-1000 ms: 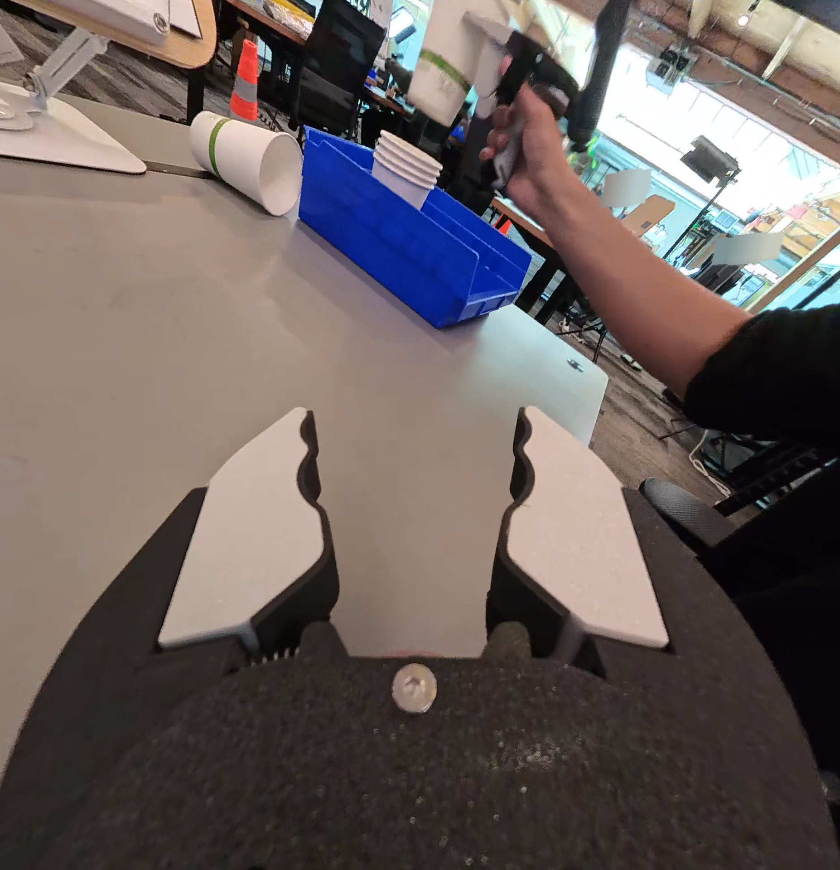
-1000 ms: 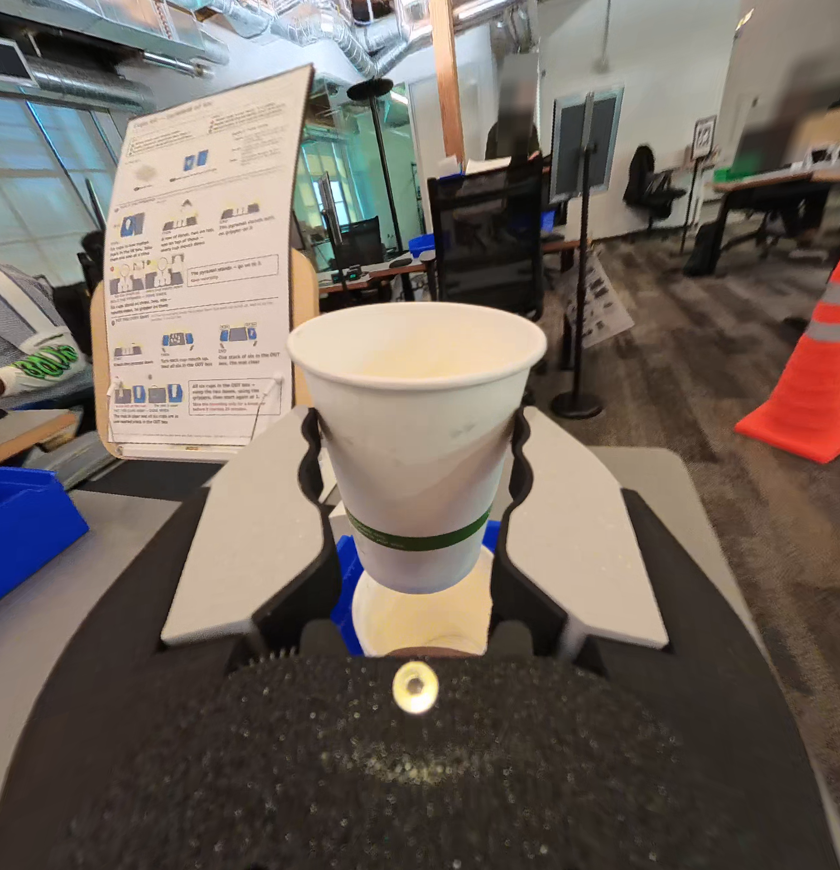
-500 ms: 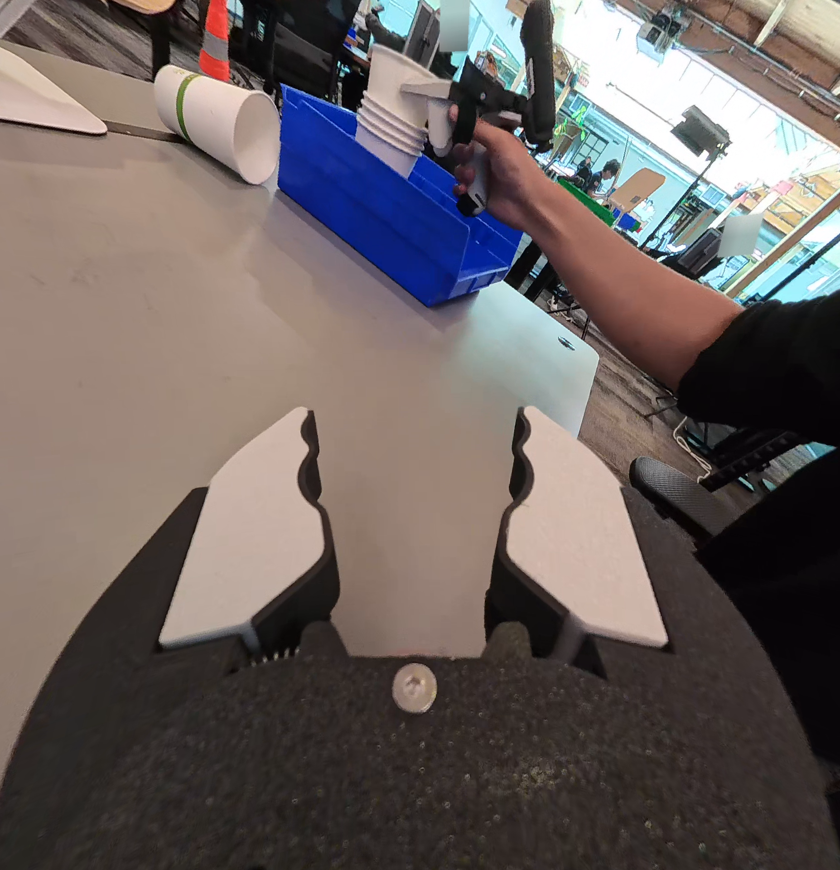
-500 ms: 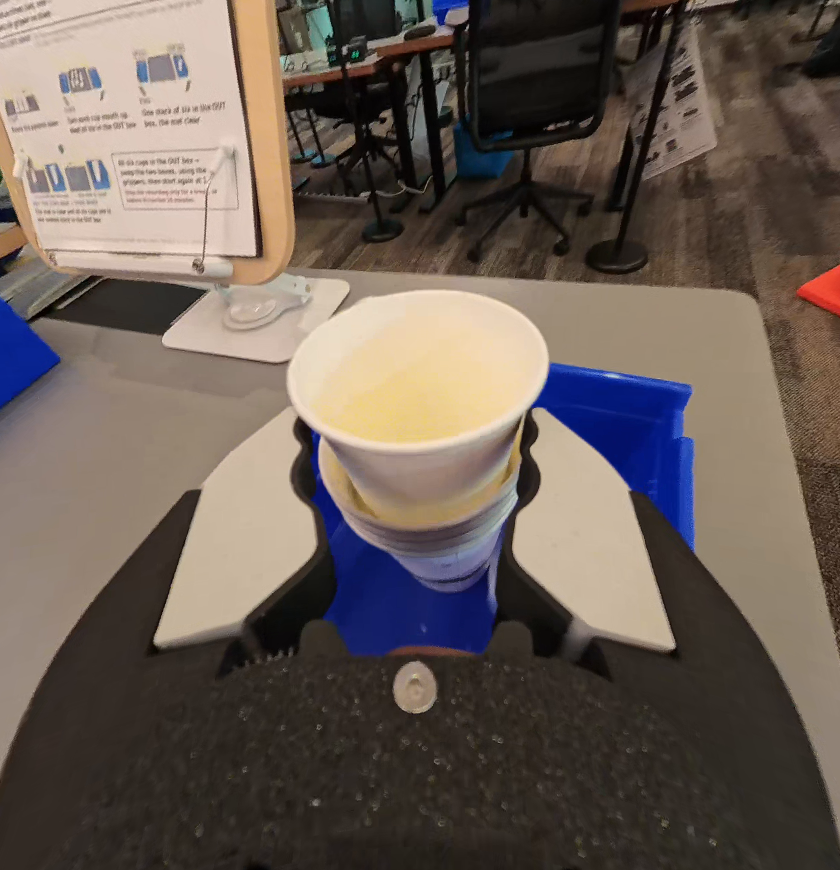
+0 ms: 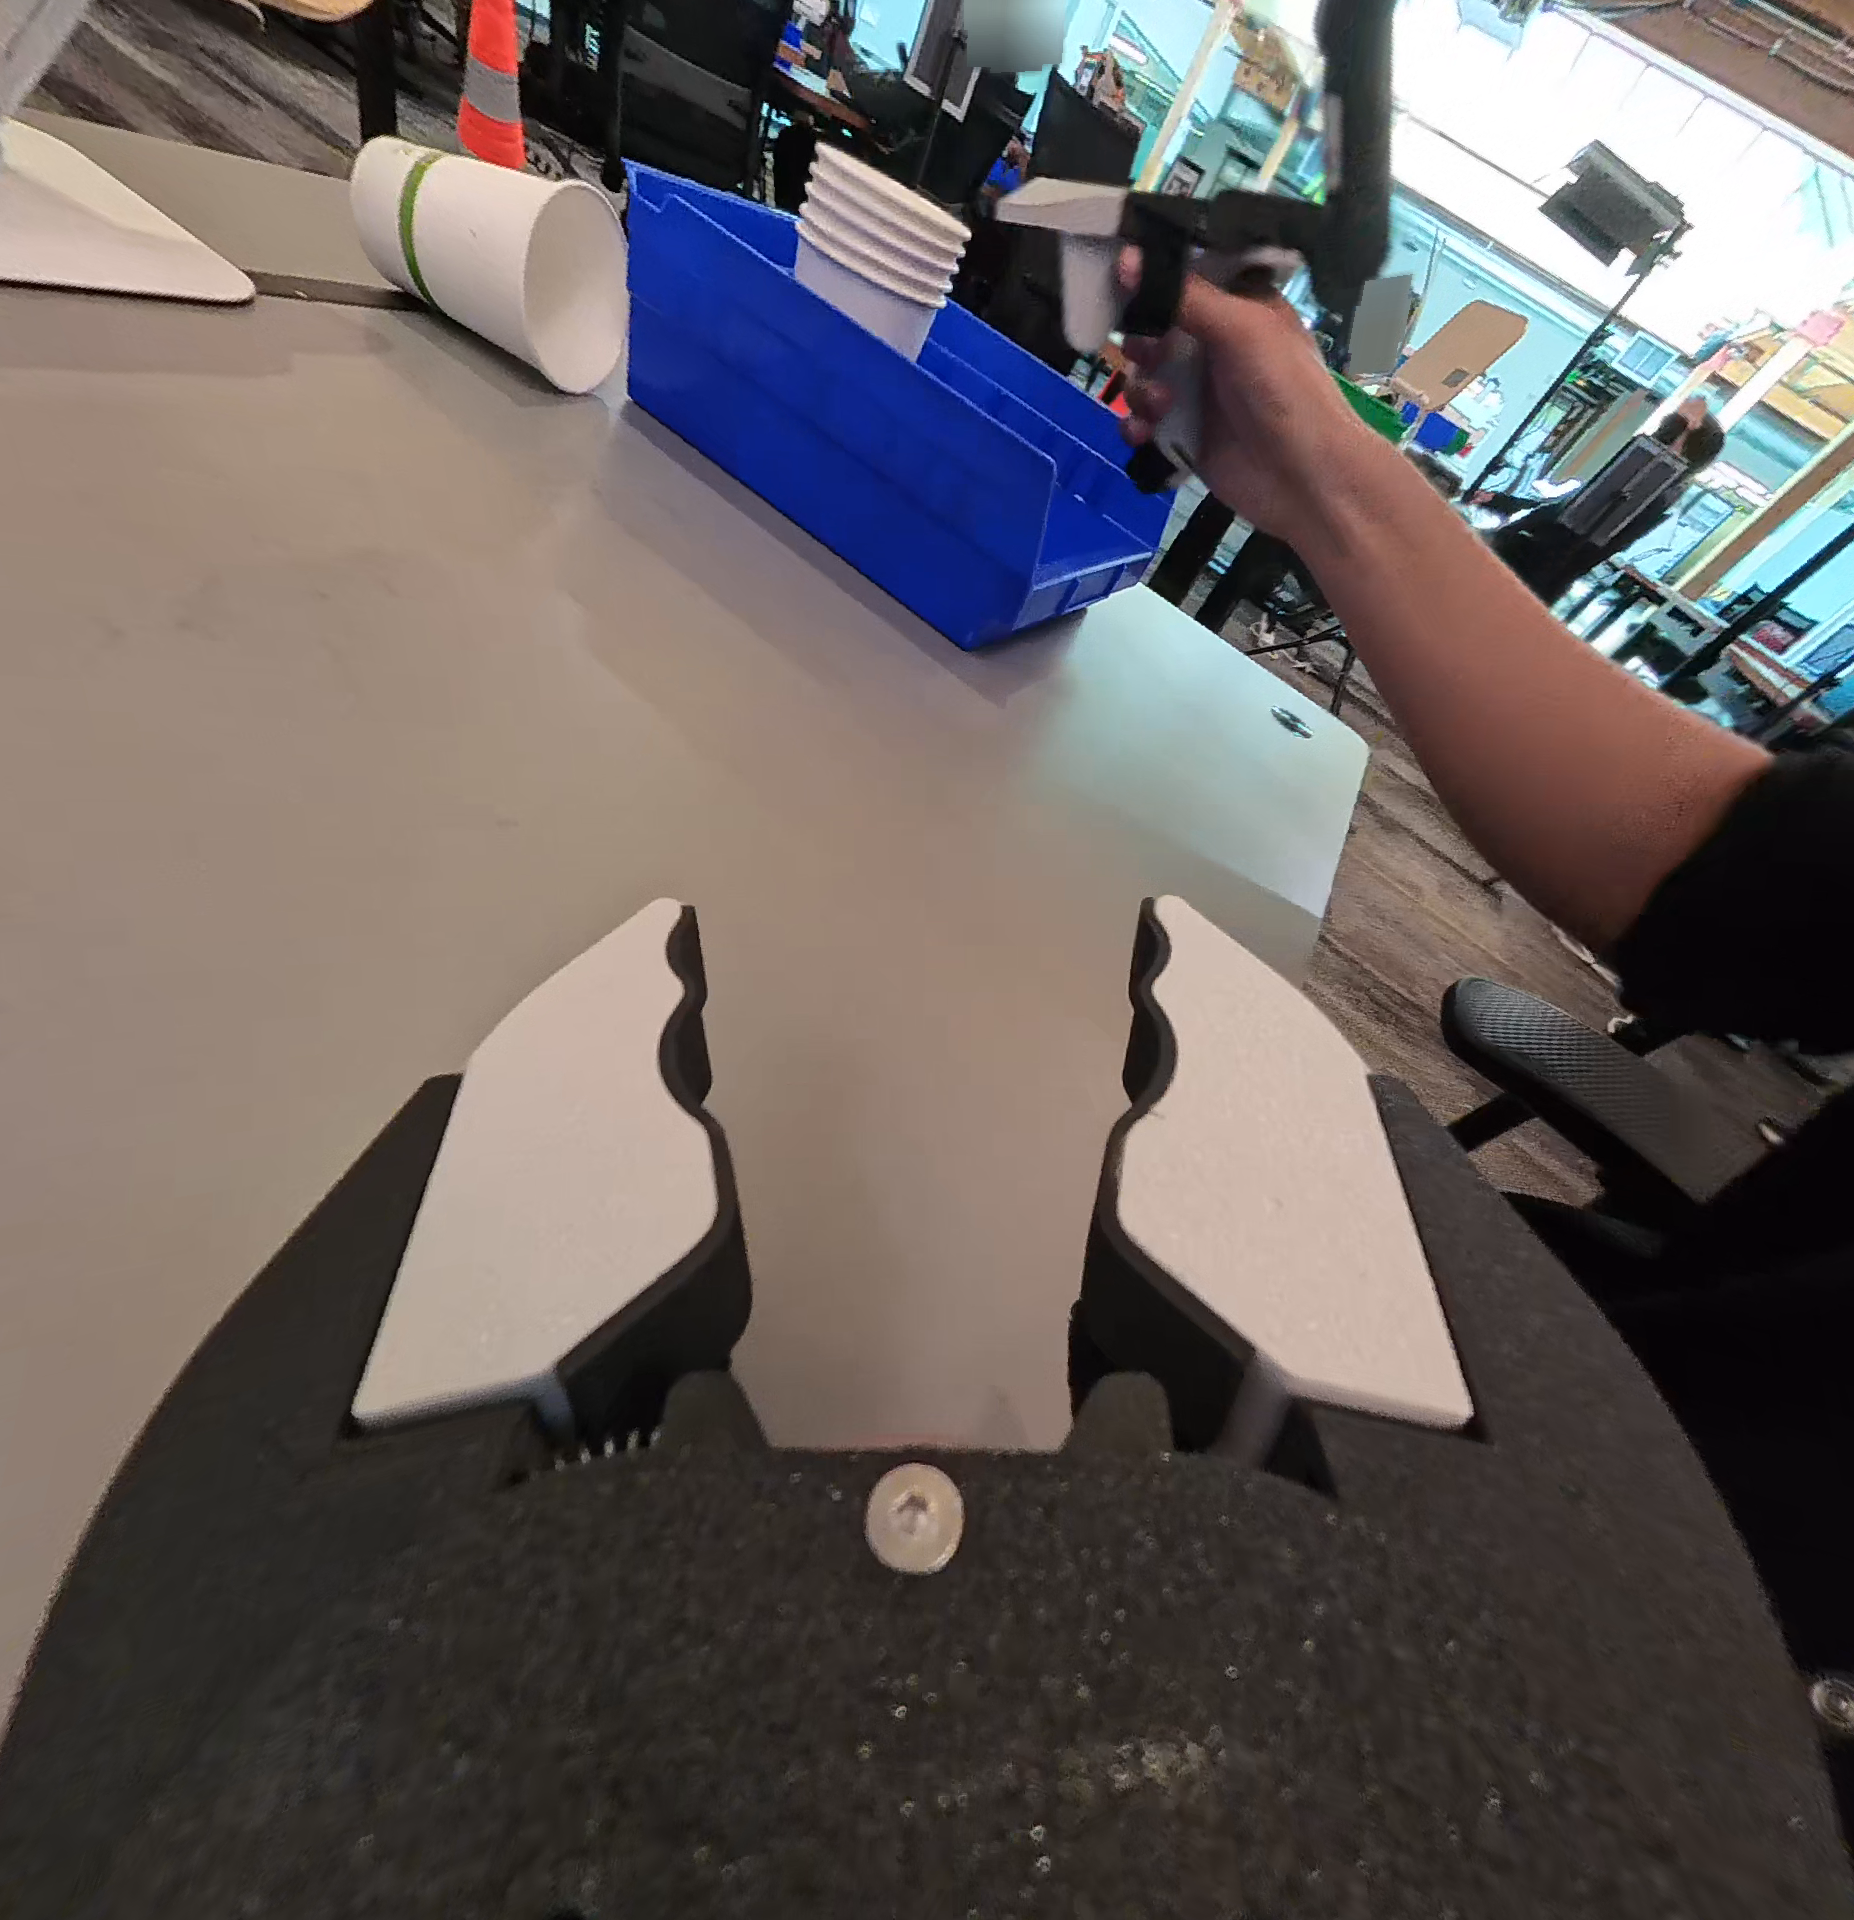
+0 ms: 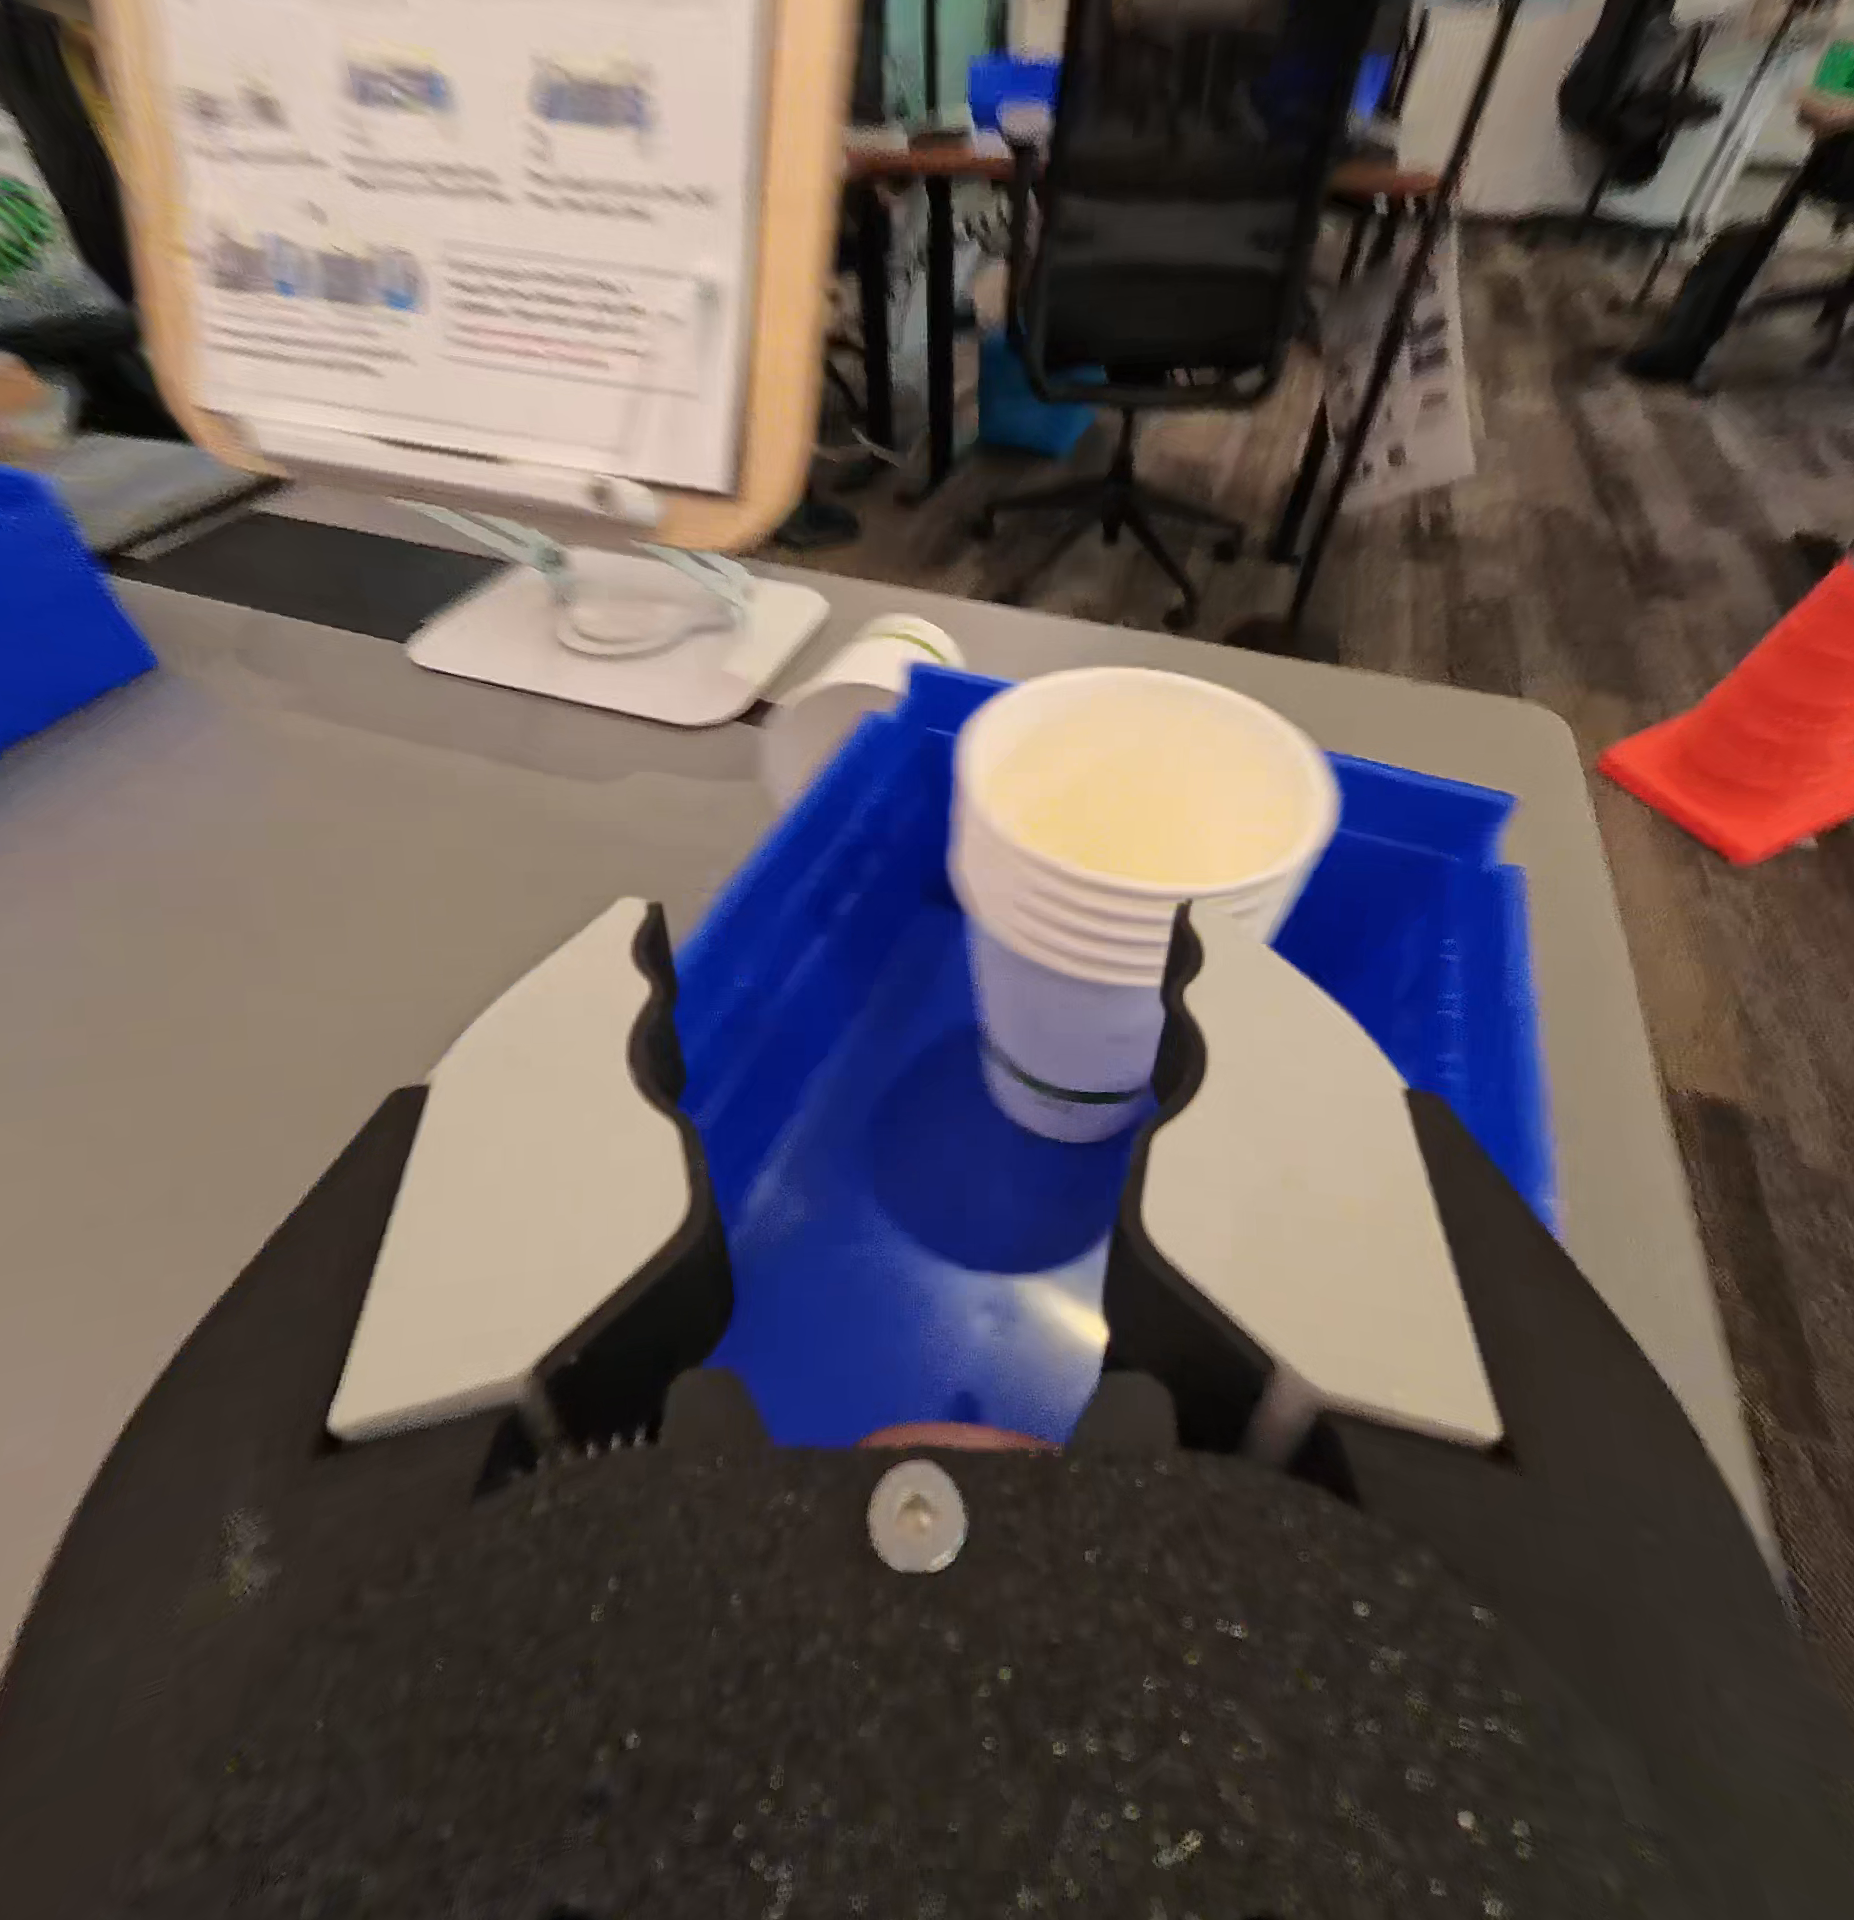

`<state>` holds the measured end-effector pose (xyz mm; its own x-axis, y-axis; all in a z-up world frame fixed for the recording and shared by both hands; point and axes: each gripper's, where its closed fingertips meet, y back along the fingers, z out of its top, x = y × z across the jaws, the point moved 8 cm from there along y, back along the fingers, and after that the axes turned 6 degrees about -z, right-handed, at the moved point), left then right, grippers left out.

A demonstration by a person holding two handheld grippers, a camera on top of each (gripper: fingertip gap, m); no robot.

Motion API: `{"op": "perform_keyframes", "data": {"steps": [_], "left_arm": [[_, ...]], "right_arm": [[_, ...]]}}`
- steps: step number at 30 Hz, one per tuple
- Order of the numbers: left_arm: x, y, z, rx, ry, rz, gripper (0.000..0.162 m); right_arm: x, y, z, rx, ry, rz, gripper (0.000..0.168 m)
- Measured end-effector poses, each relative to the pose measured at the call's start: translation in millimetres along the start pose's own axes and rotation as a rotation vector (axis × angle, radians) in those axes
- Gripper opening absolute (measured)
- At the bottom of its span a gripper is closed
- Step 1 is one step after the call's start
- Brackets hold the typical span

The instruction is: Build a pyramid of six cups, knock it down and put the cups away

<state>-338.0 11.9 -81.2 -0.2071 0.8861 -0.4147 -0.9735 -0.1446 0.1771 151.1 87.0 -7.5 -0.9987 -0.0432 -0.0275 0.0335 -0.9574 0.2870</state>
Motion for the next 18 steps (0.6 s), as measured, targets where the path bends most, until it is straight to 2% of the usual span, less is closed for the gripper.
{"op": "perform_keyframes", "data": {"steps": [4, 6, 9, 11, 14, 18], "left_arm": [[3.9, 2.9, 2.2, -0.02, -0.017, 0.049, 0.077], [6.1, 5.4, 3.9, -0.034, -0.027, 0.084, 0.077], [11.0, 9.9, 5.0, -0.043, -0.05, 0.165, 0.076], [14.6, 11.9, 4.3, -0.035, -0.056, 0.208, 0.075], [16.9, 13.6, 3.8, -0.033, -0.05, 0.222, 0.076], [17.0, 15.8, 4.7, -0.043, -0.04, 0.218, 0.075]], "right_arm": [[73.8, 41.3, -35.3, -0.048, 0.047, 0.025, 0.089], [103.7, 57.7, -56.6, -0.059, 0.008, 0.052, 0.088], [134.8, 72.5, -83.8, -0.072, -0.049, 0.061, 0.087], [146.1, 74.9, -96.6, -0.051, 0.025, 0.05, 0.087], [150.8, 72.9, -96.3, -0.008, 0.117, 0.056, 0.087], [147.2, 61.8, -64.3, 0.019, 0.236, 0.084, 0.082]]}}
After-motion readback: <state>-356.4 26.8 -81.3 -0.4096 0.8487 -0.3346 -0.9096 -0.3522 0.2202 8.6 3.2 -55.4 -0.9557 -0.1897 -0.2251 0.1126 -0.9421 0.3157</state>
